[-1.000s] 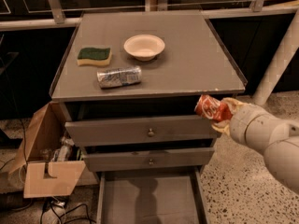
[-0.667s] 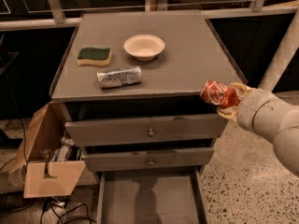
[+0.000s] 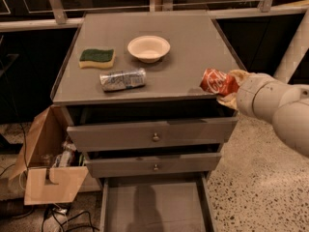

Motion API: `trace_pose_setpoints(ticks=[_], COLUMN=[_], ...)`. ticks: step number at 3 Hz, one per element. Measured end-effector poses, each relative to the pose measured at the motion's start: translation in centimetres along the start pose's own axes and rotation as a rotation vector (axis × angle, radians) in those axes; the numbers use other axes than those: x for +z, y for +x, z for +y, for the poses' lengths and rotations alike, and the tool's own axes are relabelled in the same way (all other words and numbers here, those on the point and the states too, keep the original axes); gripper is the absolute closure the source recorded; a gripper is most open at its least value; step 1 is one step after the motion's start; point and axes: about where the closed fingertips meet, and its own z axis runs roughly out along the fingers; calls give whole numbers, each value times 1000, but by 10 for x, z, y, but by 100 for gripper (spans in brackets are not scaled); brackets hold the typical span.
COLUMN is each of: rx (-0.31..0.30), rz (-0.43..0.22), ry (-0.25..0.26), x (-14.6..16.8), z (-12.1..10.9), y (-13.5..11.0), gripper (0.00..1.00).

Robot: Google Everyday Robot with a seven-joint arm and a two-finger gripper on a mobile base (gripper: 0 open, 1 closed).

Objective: Pick coke can from bottom drawer and place on counter

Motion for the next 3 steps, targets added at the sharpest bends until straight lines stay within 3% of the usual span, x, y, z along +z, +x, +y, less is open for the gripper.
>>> trace_pose_setpoints(ticks=[1, 2, 3], rx=[-26, -21, -34], rz=[-49, -41, -39], ry=[-19, -27, -38], x=[35, 36, 50], z=[-17, -20, -38], y=[-33, -31, -37], gripper=[100, 100, 100])
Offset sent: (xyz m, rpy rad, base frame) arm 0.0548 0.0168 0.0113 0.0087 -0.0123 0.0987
